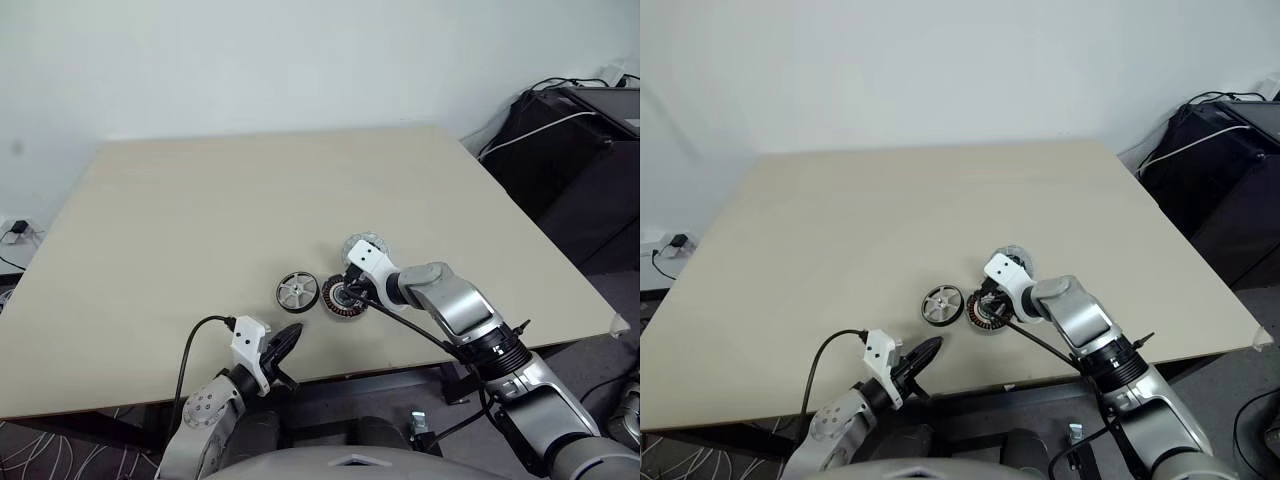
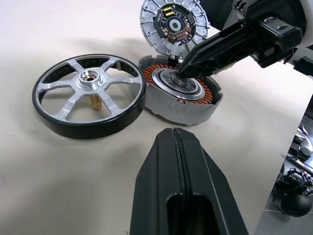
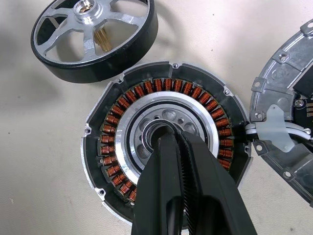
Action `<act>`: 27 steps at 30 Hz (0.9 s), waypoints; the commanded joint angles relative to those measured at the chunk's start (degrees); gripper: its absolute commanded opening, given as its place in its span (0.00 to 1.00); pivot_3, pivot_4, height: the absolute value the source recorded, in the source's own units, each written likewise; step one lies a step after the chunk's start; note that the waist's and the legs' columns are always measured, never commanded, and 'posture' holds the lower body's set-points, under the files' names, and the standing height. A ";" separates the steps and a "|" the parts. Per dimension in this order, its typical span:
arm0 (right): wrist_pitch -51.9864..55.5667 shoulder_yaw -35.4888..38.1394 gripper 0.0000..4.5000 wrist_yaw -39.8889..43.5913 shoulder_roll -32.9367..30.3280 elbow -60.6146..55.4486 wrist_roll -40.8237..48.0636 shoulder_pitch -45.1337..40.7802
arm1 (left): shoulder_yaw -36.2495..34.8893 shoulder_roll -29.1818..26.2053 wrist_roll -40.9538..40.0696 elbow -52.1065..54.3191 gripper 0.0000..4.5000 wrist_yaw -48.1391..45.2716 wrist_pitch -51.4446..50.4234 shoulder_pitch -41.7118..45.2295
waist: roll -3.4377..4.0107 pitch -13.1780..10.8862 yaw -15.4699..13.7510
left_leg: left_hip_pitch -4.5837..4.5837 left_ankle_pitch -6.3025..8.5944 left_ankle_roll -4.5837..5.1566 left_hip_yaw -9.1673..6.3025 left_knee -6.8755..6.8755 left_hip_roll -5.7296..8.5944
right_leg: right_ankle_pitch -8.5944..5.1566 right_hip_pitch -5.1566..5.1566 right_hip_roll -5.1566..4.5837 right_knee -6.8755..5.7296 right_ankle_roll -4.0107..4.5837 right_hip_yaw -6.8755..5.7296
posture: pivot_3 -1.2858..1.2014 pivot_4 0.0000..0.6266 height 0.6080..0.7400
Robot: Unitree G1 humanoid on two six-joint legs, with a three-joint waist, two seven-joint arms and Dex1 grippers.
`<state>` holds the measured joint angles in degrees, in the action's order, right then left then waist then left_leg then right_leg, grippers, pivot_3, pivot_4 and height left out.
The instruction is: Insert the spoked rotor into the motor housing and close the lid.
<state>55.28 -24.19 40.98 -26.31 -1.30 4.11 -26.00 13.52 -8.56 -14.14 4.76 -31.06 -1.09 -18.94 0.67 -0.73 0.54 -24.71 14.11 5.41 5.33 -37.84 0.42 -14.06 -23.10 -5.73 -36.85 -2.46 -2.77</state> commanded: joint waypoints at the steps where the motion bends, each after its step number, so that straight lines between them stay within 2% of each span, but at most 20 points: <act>1: -0.57 0.91 0.00 -0.06 -0.31 -0.43 0.08 -1.30 | -0.28 0.18 -0.62 0.99 0.00 -0.29 0.35 0.84 | 0.00 0.00 0.00 | 0.00 0.00 0.00 0.00 0.00 0.00 | 0.00 0.00 0.00 0.00 0.00 0.00 | 0.52 0.00 1.00; 18: -0.95 1.54 0.00 -0.19 -0.46 0.40 0.21 -1.59 | 0.32 0.35 -0.18 1.94 0.00 -0.06 0.64 -0.49 | 0.01 0.00 -0.01 | -0.01 0.00 0.00 0.00 0.01 0.00 | 0.00 -0.01 -0.01 0.01 0.00 0.01 | 0.52 0.00 1.00; 21: -0.93 1.74 0.15 -0.26 -0.14 0.21 0.43 -1.67 | 0.32 0.35 -0.17 2.04 0.00 0.01 0.53 -0.50 | 0.01 0.00 0.00 | -0.01 0.00 0.00 0.00 0.01 0.00 | 0.00 -0.02 -0.01 0.01 0.00 0.00 | 0.52 0.00 1.00; 24: -1.41 2.14 0.36 -0.29 0.01 -0.23 0.80 -1.56 | 0.31 0.32 -0.22 2.13 0.00 0.04 0.35 -0.48 | 0.01 0.00 0.01 | -0.01 0.00 0.00 0.00 0.01 0.00 | 0.00 -0.02 -0.01 0.01 0.00 0.00 | 0.52 0.00 1.00; 27: -1.58 2.96 0.36 -0.12 -0.16 -1.47 1.51 -1.34 | 0.29 0.26 -0.27 2.25 0.00 0.04 0.18 -0.51 | 0.01 0.00 -0.01 | -0.01 0.00 0.00 0.00 0.01 0.00 | 0.00 -0.02 -0.01 0.01 0.00 0.00 | 0.52 0.00 1.00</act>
<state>54.93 -23.32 40.94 -26.36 -0.64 4.91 -26.16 13.59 -8.55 -14.12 4.77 -31.16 -1.13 -19.70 0.68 -0.73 0.53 -24.73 14.11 5.41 5.33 -37.83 0.43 -14.06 -23.12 -5.73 -36.85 -2.47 -2.77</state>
